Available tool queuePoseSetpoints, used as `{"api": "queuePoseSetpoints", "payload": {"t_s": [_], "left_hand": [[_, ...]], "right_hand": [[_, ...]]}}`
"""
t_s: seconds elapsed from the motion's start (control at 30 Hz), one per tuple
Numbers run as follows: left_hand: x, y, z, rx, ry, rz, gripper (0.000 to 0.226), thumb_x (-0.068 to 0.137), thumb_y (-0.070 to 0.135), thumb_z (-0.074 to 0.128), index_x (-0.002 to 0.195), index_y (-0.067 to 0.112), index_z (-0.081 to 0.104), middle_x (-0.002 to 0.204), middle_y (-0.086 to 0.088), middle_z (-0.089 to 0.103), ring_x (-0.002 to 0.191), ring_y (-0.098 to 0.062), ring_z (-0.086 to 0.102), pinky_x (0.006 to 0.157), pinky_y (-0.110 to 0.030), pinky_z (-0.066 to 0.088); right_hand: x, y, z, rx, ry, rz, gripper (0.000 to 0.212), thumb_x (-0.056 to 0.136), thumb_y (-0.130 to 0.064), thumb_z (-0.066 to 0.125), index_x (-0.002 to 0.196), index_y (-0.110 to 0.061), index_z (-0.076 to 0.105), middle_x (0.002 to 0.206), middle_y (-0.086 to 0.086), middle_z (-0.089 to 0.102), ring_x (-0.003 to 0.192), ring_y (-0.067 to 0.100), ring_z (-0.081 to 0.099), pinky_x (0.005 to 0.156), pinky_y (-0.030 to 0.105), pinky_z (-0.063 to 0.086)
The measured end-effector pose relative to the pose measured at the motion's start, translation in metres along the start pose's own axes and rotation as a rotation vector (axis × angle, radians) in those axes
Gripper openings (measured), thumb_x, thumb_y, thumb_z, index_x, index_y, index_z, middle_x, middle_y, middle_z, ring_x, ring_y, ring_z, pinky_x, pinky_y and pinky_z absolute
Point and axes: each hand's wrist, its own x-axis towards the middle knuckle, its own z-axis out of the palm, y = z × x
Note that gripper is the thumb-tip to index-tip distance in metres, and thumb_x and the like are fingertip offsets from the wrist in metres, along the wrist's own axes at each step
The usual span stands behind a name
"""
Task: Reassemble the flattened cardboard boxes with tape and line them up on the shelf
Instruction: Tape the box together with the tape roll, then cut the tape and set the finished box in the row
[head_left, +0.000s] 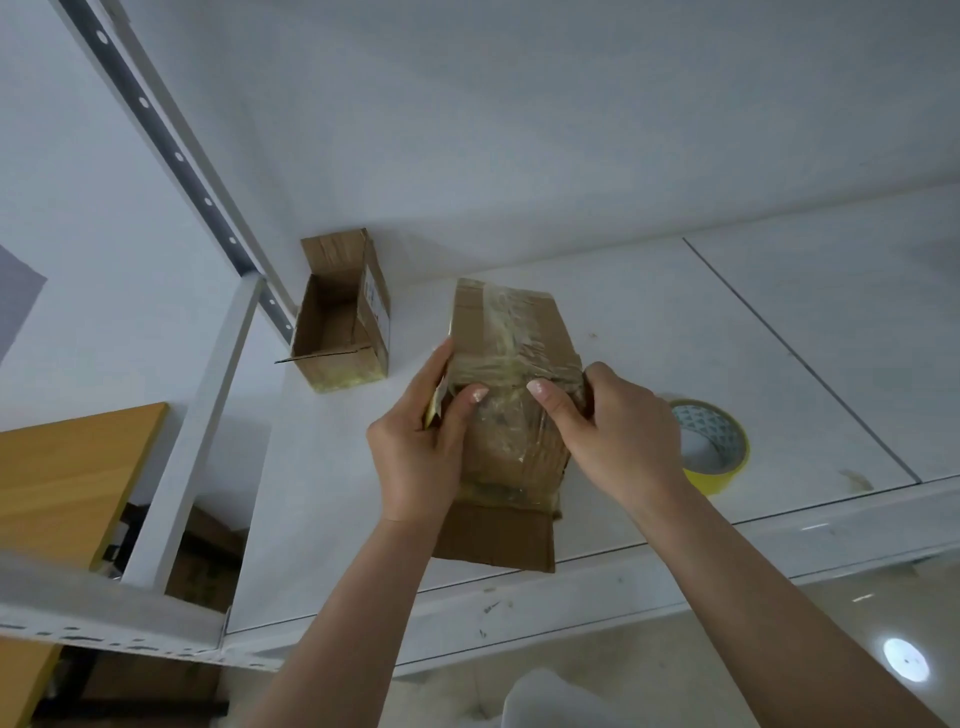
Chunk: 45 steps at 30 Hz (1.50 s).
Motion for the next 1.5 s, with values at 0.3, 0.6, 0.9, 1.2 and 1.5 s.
{"api": "queuePoseSetpoints", "payload": {"t_s": [0.3, 0.6, 0.9, 1.2, 1.5], "left_hand": [[-0.010, -0.005, -0.016, -0.038, -0.083, -0.050, 0.059, 0.078, 0.058, 0.067, 0.128, 0.027, 0.061, 0.116, 0.029, 0.065, 0.112, 0.003, 0.061, 0.092, -0.023, 0.053], [-0.028, -0.001, -0.036, -0.005, -0.079, -0.213, 0.053, 0.064, 0.065, 0.071, 0.110, 0.040, 0.065, 0.106, 0.025, 0.069, 0.100, 0.001, 0.066, 0.074, -0.021, 0.058], [-0.048, 0.007, -0.065, 0.152, 0.083, -0.215, 0.034, 0.074, 0.064, 0.068, 0.068, 0.032, 0.060, 0.062, 0.007, 0.060, 0.052, -0.008, 0.051, 0.050, -0.018, 0.043], [-0.029, 0.019, -0.060, 0.296, -0.078, -0.295, 0.042, 0.063, 0.078, 0.059, 0.083, 0.042, 0.066, 0.086, 0.031, 0.068, 0.068, 0.004, 0.062, 0.061, -0.018, 0.046], [0.060, 0.039, -0.060, 0.682, -0.309, -0.157, 0.073, 0.064, 0.090, 0.050, 0.109, 0.035, 0.067, 0.086, 0.017, 0.060, 0.085, -0.014, 0.056, 0.081, -0.037, 0.048]], "right_hand": [[-0.007, 0.008, 0.006, -0.032, -0.082, -0.003, 0.077, 0.060, -0.095, 0.007, 0.068, -0.025, 0.036, 0.058, -0.010, 0.049, 0.056, 0.014, 0.051, 0.050, 0.028, 0.030], [0.045, 0.033, 0.010, 0.201, 0.027, 0.177, 0.041, 0.094, -0.052, 0.049, 0.107, -0.014, 0.055, 0.103, 0.003, 0.060, 0.096, 0.025, 0.059, 0.078, 0.034, 0.041], [0.087, 0.028, 0.018, 0.566, -0.356, 0.100, 0.062, 0.099, -0.040, 0.051, 0.152, -0.020, 0.026, 0.156, 0.001, 0.031, 0.137, 0.013, 0.033, 0.105, 0.029, 0.029], [0.073, 0.039, 0.000, 0.466, -0.057, 0.222, 0.050, 0.093, -0.052, 0.053, 0.126, -0.016, 0.061, 0.110, -0.001, 0.064, 0.109, 0.023, 0.061, 0.093, 0.042, 0.051], [0.029, 0.030, -0.030, 0.871, -0.285, 0.381, 0.032, 0.100, -0.047, 0.046, 0.096, -0.019, 0.061, 0.056, 0.012, 0.062, 0.049, 0.029, 0.065, 0.046, 0.032, 0.051]]}}
